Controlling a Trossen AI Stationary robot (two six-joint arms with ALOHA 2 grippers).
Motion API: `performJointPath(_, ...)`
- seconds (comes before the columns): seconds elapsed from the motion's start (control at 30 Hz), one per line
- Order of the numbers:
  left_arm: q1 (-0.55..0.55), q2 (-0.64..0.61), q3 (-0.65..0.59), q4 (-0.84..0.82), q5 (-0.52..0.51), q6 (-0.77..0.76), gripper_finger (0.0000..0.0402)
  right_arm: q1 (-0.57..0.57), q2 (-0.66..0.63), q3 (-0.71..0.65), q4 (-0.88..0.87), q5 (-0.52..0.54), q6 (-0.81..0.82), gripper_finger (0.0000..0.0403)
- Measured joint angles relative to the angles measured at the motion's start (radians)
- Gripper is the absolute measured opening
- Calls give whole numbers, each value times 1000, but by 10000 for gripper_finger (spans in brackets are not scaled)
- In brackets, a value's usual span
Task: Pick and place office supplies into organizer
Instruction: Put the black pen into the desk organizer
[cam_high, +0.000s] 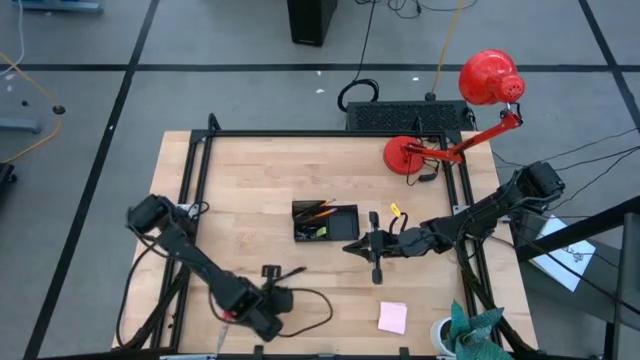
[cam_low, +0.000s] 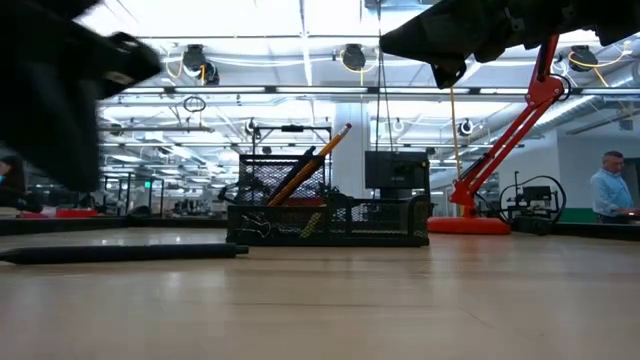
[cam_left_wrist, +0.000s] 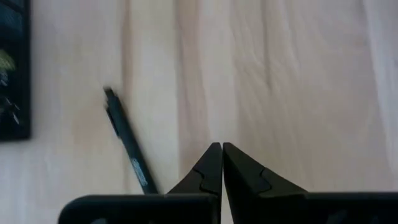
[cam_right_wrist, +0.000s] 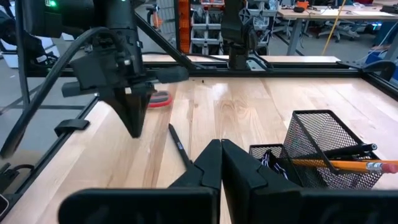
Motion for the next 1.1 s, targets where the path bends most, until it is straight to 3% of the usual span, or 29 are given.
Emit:
performJointPath(0.13,69,-4,13,-25,-8,25,19,4,0,0,31,-3,-20,0)
performJointPath(0.27,125,-2,12,-71,-42,9,33,44,-2,0,131,-47,-141,0)
performJointPath(0.33,127,-2,13,-95,-47,13,48,60,-12,-2,161,-110,-208,0)
performJointPath(0.5,119,-2,13,-154,-67,9,104,69,-109,-116,341,-100,-286,0)
performJointPath(0.67,87,-3,13,-162,-120,17,162,-11,-308,-254,295,-55,-261,0)
performJointPath(0.87,76,-4,14,-195,-168,-36,201,-84,-522,-266,20,-124,-229,0)
performJointPath(1.1,82,-4,14,-245,-114,-117,198,-80,-609,-423,173,-88,-205,0)
